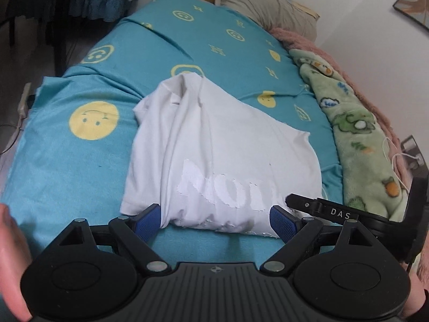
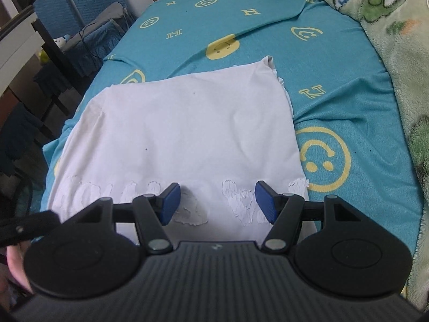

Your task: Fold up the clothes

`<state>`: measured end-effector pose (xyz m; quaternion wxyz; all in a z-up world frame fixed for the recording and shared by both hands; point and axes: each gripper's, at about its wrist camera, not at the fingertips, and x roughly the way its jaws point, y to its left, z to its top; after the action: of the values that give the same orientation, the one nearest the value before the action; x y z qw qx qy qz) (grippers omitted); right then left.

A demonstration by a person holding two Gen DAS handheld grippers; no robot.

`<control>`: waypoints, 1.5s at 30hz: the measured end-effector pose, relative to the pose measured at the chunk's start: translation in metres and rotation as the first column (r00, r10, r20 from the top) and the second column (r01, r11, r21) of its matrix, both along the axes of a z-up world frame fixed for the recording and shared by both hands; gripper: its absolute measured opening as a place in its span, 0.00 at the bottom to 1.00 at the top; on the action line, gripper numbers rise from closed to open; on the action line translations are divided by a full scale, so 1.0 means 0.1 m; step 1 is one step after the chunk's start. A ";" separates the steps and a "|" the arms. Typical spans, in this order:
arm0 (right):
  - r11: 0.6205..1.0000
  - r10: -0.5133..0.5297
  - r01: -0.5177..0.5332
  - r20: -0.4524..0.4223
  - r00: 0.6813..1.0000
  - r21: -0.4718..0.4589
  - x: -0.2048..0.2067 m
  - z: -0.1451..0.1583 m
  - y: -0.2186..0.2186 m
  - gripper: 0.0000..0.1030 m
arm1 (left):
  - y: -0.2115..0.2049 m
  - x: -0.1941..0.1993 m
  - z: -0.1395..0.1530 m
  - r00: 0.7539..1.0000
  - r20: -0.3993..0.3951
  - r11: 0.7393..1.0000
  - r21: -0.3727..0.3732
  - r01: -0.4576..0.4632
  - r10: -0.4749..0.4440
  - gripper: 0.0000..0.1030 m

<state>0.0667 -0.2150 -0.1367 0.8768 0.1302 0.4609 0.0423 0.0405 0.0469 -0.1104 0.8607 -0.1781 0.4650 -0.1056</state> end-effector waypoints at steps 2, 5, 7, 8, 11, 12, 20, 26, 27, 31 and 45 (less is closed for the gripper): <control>1.000 -0.002 0.002 -0.002 1.000 0.005 0.00 0.00 -0.01 0.62 | 0.09 -0.04 0.06 0.999 0.026 0.999 -0.020 -0.039 0.040 0.86; 1.000 -0.004 0.004 -0.007 1.000 0.009 0.02 -0.01 -0.02 0.62 | 0.14 -0.06 0.04 1.000 -0.004 0.991 -0.131 -0.030 0.029 0.86; 1.000 -0.006 0.006 -0.009 1.000 0.011 0.03 -0.02 -0.02 0.62 | 0.11 -0.06 -0.04 0.999 -0.044 0.982 -0.191 -0.006 -0.003 0.86; 1.000 -0.006 0.006 -0.009 1.000 0.012 0.03 -0.02 -0.02 0.62 | 0.07 -0.06 -0.10 0.998 -0.068 0.977 -0.214 0.003 -0.018 0.86; 1.000 -0.007 0.007 -0.009 1.000 0.011 0.03 -0.01 -0.02 0.62 | -0.01 0.03 -0.33 0.986 -0.165 0.966 -0.259 -0.007 -0.037 0.86; 1.000 -0.008 0.008 -0.009 1.000 0.011 0.03 -0.01 -0.02 0.62 | -0.03 0.07 -0.42 0.979 -0.201 0.963 -0.269 -0.020 -0.036 0.86; 1.000 -0.013 0.013 -0.009 1.000 0.016 0.02 -0.01 -0.02 0.62 | 0.19 0.30 -0.75 0.951 -0.241 0.883 -0.380 -0.275 0.193 0.91; 0.999 -0.031 0.031 -0.008 0.999 0.035 0.02 -0.02 -0.05 0.62 | 0.23 0.33 -0.67 0.960 -0.158 0.846 -0.454 -0.279 0.231 0.84; 0.999 -0.035 0.036 -0.008 0.999 0.041 0.01 -0.02 -0.06 0.62 | 0.24 0.32 -0.64 0.964 -0.130 0.836 -0.479 -0.267 0.233 0.82; 0.995 -0.057 0.058 -0.012 0.998 0.079 0.01 -0.01 -0.11 0.62 | 0.27 0.35 -0.66 0.960 -0.141 0.818 -0.503 -0.279 0.241 0.77; 0.685 -0.183 0.180 -0.072 0.980 0.706 -0.38 0.16 -0.33 0.85 | 0.16 0.49 -0.63 0.958 -0.139 0.838 -0.463 -0.288 0.253 0.17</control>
<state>0.0287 -0.2481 -0.1206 0.7598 0.5021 0.3920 0.1297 0.0890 0.0631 -0.1737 0.7789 -0.4524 0.4254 -0.0880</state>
